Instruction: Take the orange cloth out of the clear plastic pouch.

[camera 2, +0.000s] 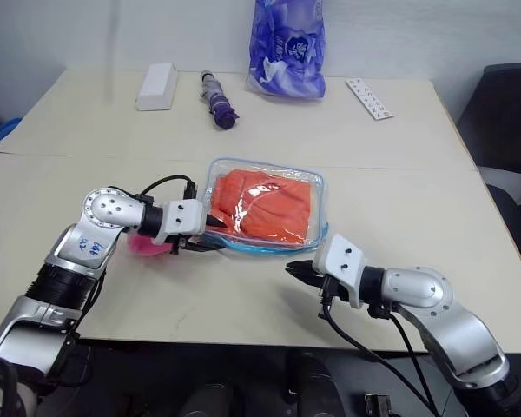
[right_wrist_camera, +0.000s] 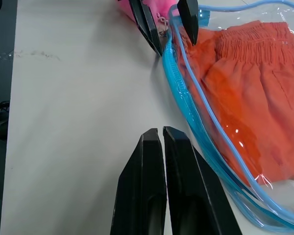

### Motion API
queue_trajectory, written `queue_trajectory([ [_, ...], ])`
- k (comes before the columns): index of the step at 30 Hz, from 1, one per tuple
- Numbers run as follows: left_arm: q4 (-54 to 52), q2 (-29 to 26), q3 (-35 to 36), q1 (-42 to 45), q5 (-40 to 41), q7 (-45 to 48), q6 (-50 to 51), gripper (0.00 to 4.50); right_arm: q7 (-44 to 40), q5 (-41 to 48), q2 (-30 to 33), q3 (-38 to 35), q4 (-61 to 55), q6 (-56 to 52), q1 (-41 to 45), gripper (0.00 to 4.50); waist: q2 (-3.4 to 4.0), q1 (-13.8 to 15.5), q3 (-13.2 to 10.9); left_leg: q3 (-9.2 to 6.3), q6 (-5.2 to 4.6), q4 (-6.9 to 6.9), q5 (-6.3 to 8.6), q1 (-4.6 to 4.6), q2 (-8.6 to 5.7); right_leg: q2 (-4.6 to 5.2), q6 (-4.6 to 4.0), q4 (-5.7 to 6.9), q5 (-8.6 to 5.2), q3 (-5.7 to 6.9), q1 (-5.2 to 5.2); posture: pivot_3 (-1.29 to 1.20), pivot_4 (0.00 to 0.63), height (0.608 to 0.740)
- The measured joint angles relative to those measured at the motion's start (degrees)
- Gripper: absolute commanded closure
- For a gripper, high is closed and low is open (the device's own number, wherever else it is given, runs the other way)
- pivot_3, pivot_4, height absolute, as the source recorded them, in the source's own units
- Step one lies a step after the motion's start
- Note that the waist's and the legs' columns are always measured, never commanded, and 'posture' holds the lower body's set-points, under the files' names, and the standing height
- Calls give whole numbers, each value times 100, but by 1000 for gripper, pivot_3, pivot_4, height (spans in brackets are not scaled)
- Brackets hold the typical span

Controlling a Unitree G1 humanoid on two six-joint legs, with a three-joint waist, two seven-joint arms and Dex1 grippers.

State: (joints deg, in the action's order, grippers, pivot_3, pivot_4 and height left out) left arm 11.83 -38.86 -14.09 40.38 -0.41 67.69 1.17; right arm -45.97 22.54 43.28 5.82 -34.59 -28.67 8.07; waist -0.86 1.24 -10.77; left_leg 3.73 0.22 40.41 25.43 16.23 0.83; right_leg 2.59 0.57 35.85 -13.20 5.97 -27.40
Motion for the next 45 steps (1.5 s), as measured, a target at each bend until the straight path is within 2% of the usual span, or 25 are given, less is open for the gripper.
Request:
queue_trajectory([
  [1, 8, 0, 1, 24, 10, 1, 0, 2241, 0, -18, 0, 0, -2, 2, -4, 4304, 0, 1, 0, 0, 0, 0, 0, 0, 0, 0, 0, 0, 0, 0, 0, 0, 150, 740],
  [4, 34, 4, 2, 92, 12, 1, -1, 2851, 0, -62, 0, -3, -10, 10, -22, 4304, 0, 3, 0, 0, -1, 0, 0, 0, -2, 1, 0, 0, 0, 0, 1, 0, 150, 740],
  [9, 70, 45, 3, 151, 52, 14, 8, 4443, -7, -67, 0, -11, -10, 104, -70, 4304, 0, 1, 0, 0, -1, 0, 0, 0, -2, 0, 0, 0, 0, 0, 1, 0, 150, 740],
  [16, 258, 141, 3, 193, 53, -20, 56, 4477, -15, -69, 0, -177, -10, 142, -132, 4304, 0, 9, 0, 0, -1, 0, 0, 0, -3, 0, 0, 0, 0, 1, 1, 0, 150, 740],
  [22, 153, 561, 622, 735, 1092, -92, 2033, 4477, -102, -402, 24, -128, 88, 482, -57, 4304, 0, 10, 0, 1, -4, 17, 2, 10, -9, 0, 1, 0, 0, 8, 3, 0, 150, 740],
  [26, -79, 548, 795, 786, 1346, -155, 2475, 4477, -42, -1007, -102, 276, 579, 820, 386, 4304, 0, -66, 0, -2, -1, 15, 0, -1, -6, -3, 0, 5, 0, -2, 4, 0, 150, 740],
  [29, -245, 551, 740, 563, 1345, -203, 2518, 4500, 57, -1203, -412, 517, 914, 841, 796, 3721, 0, -120, 0, -2, 2, 17, -1, 1, 1, -2, -1, 9, 1, -2, 1, 0, 150, 740],
  [35, -532, 509, 615, 266, 1313, -301, 2425, 4500, 169, -1324, -736, 587, 1200, 720, 1306, 1681, 0, -125, 0, -7, 2, 25, -1, 11, 10, 3, -1, 10, 1, 3, -4, 0, 150, 740],
  [44, -650, 562, 594, 180, 1261, -513, 2451, 4500, 210, -1384, -1036, 716, 1482, 588, 1594, 1681, 0, -137, 0, -6, 2, 26, -1, 11, 8, 2, -1, 11, 1, 3, -3, 0, 150, 740],
  [45, -662, 597, 594, 184, 1269, -540, 2484, 4500, 250, -1438, -1087, 735, 1575, 590, 1642, 1851, 0, -137, 0, -6, 2, 26, -1, 11, 8, 2, -1, 11, 1, 3, -4, 0, 150, 740],
])
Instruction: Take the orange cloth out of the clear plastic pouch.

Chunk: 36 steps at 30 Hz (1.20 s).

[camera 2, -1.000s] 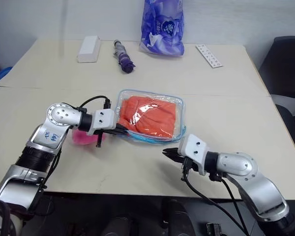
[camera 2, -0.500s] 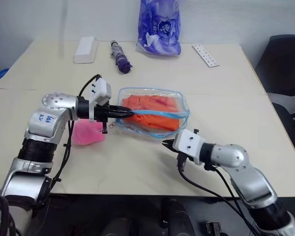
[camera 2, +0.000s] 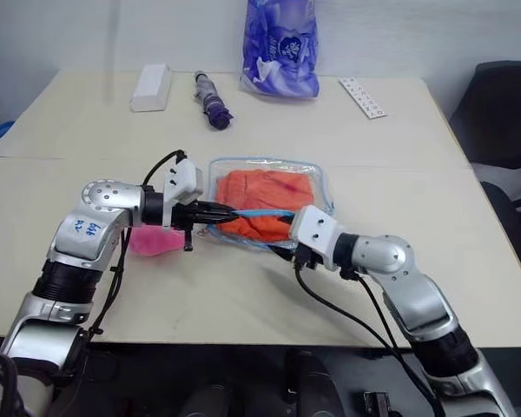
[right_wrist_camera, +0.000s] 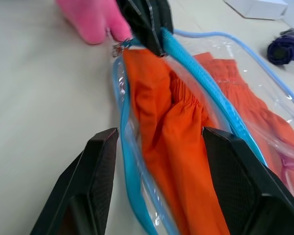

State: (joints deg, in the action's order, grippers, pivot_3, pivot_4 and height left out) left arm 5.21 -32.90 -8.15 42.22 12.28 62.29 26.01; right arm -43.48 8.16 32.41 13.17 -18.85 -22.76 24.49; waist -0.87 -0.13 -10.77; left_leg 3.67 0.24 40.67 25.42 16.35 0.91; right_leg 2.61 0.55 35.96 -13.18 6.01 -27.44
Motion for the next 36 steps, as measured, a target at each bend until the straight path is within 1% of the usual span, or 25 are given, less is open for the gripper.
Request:
queue_trajectory([
  [2, -17, 26, 0, 3, 13, -21, 54, 4500, 66, -114, -91, 53, 226, 27, 62, 2264, 0, 1, 0, 1, 0, 0, 0, 2, 1, 1, 0, 0, 0, 0, -1, 0, 150, 740],
  [11, -154, 42, 51, 42, 172, -93, 309, 4500, 133, -736, -324, 446, 855, 413, 161, 2264, 0, 0, 0, -1, 0, 4, 0, 6, 6, 2, 0, 0, 0, 3, -2, 0, 150, 740],
  [14, -272, 65, 66, 99, 225, -142, 409, 4500, 137, -852, -499, 492, 1076, 544, 278, 2264, 0, -7, 0, -1, 0, 6, 0, 7, 7, 3, 0, 0, 0, 2, -2, 0, 150, 740],
  [20, -406, 76, 68, 96, 323, -215, 526, 4500, 221, -1261, -624, 674, 1508, 829, 566, 2264, 0, -9, 0, -3, 0, 8, 0, 9, 10, 4, 0, 0, 0, 2, -4, 0, 150, 740],
  [26, -468, 82, 68, 96, 364, -274, 584, 4500, 326, -1612, -812, 800, 1834, 930, 613, 2264, 0, -17, 0, -4, 0, 9, 0, 11, 11, 3, 0, 0, 0, 3, -5, 0, 150, 740],
  [33, -480, 86, 68, 96, 385, -292, 592, 4500, 849, -2125, -1079, 923, 2591, 1284, 1040, 2264, 1, -33, 0, -9, 2, 13, -1, 10, 12, 5, -1, 2, 0, 1, -4, 0, 150, 740],
  [34, -480, 85, 69, 96, 388, -297, 593, 4500, 935, -2180, -1107, 923, 2745, 1330, 1120, 2633, 0, -33, 0, -11, 2, 14, -1, 9, 12, 6, -1, 2, 0, 1, -2, 0, 150, 740],
  [36, -483, 85, 69, 96, 390, -304, 593, 4500, 1028, -2248, -1174, 918, 2981, 1411, 1215, 3209, 1, -35, 0, -12, 2, 14, -1, 9, 12, 6, -1, 2, 0, 2, -2, 0, 150, 740],
])
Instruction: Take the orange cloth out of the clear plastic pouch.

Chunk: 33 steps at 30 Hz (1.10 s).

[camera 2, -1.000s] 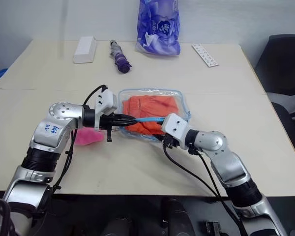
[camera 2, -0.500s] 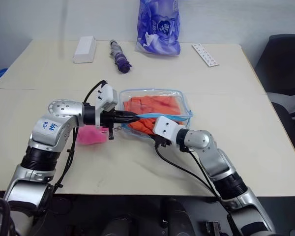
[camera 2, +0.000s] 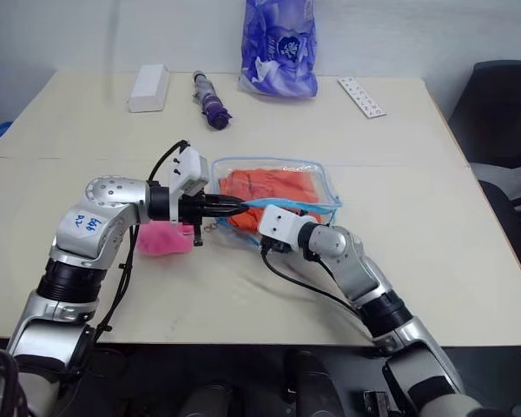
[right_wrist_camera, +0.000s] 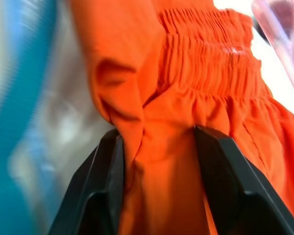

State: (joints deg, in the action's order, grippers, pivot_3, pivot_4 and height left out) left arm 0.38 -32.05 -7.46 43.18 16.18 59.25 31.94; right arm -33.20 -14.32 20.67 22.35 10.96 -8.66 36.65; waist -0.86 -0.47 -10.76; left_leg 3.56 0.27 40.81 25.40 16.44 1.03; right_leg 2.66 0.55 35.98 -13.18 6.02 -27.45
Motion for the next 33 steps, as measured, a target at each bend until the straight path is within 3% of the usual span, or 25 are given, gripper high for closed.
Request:
queue_trajectory([
  [4, -1, -6, -3, -41, -6, -43, -18, 4500, -24, -32, -4, -1, 114, 135, -26, 4476, 0, 7, 0, -2, 0, 4, 0, 1, 0, 2, 0, 0, 0, 0, 1, 0, 150, 740],
  [14, 512, 413, -192, 133, -430, -740, -202, 4500, -777, 237, 473, -91, -1007, 93, -638, 4476, 0, 38, 0, -10, 0, 6, 0, 8, -3, 2, 2, -3, 1, 7, 0, 0, 150, 740],
  [20, 1288, 715, -285, 415, -837, -1173, -503, 4500, -1893, 1137, 1255, -358, -2465, 139, -1226, 4476, 0, 45, 0, -12, 0, 7, 1, 10, -6, 0, 4, -7, 2, 14, 2, 0, 150, 740],
  [25, 1808, 1108, -297, 672, -925, -1329, -627, 4500, -2712, 1437, 1968, -390, -2785, 416, -1612, 4476, 0, 71, 0, 1, -5, 8, 3, 10, -17, 3, 8, -11, 5, 15, 7, 0, 150, 740],
  [33, 1407, 1553, -298, 835, -595, -893, -394, 4500, -2735, 1123, 1649, -22, -2348, 519, -1200, 4476, -1, 46, 0, 5, -2, 10, 2, 8, -10, 0, 5, -6, 6, 11, 3, 0, 150, 740],
])
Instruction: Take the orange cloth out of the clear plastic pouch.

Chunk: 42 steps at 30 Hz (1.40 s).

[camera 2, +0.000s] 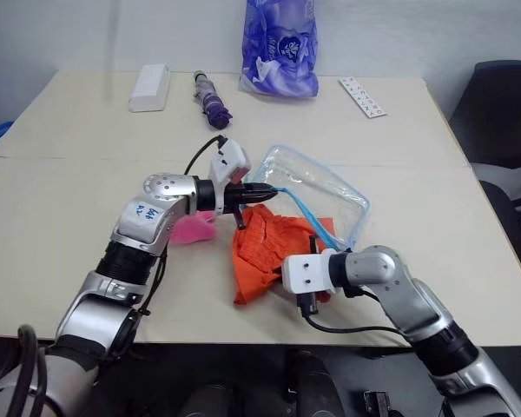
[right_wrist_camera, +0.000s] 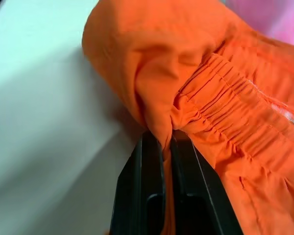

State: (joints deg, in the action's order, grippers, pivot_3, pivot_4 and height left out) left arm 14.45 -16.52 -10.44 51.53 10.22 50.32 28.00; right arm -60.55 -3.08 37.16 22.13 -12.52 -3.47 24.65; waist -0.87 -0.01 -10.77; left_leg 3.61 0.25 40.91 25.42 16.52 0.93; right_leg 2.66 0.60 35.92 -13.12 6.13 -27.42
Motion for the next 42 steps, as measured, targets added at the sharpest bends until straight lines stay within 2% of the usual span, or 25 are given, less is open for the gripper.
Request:
queue_trajectory([
  [4, -9, 63, 14, 86, 57, -45, 177, 4500, 14, -234, -28, 44, 129, 261, 35, 4476, 0, 5, 0, 0, 0, 0, 0, 1, -1, 2, 0, -1, 0, 1, 1, 0, 150, 740],
  [7, 266, 52, -73, 241, -248, -337, -73, 4500, -25, -285, 135, 15, 30, 524, -99, 4476, 0, 15, 0, -1, 0, 0, 0, 0, -4, 1, 0, -3, 0, 1, 3, 0, 150, 740],
  [15, 2126, -127, -98, 720, -1180, -1551, -1011, 4500, -874, 363, 1775, -476, -1035, 975, -1539, 4476, -3, 130, 0, 11, -2, -4, 2, -3, -16, -4, 3, -12, 2, 4, 9, 0, 150, 740],
  [20, 2433, -386, -87, 780, -1448, -1694, -1349, 4500, -725, 408, 2045, -909, -1277, 1011, -2186, 4476, -4, 148, 1, 12, -2, -7, 2, -9, -12, 1, 3, -12, 2, 5, 13, 0, 150, 740],
  [26, 1292, -1260, -68, -112, -1409, -793, -1384, 4500, 21, 267, 2112, -2101, -859, 802, -2741, 4476, -4, 137, 1, 14, -1, -5, 2, -21, 3, 2, 3, -3, 2, -9, 14, 0, 150, 740],
  [31, -523, -2015, -95, -1312, -925, 459, -1233, 4500, 1124, 412, 1465, -3126, 58, 32, -2431, 4476, -3, 121, 1, 11, 4, -5, 5, -21, 13, -3, -2, 1, -1, -18, 5, 0, 150, 740],
  [37, -1877, -2623, -143, -2095, -560, 1332, -945, 4500, 1813, 453, 747, -3159, 633, -385, -1941, 4476, -2, 102, 1, 17, 5, -6, 5, -24, 12, -6, -4, -4, -3, -30, 6, 0, 150, 740],
  [42, -2016, -2809, -146, -2166, -639, 1453, -1153, 4500, 1848, 496, 651, -3001, 618, -599, -1839, 4476, 1, 118, -1, 15, 1, -6, 7, -23, 11, -7, -5, -4, -3, -29, 6, 0, 150, 740],
])
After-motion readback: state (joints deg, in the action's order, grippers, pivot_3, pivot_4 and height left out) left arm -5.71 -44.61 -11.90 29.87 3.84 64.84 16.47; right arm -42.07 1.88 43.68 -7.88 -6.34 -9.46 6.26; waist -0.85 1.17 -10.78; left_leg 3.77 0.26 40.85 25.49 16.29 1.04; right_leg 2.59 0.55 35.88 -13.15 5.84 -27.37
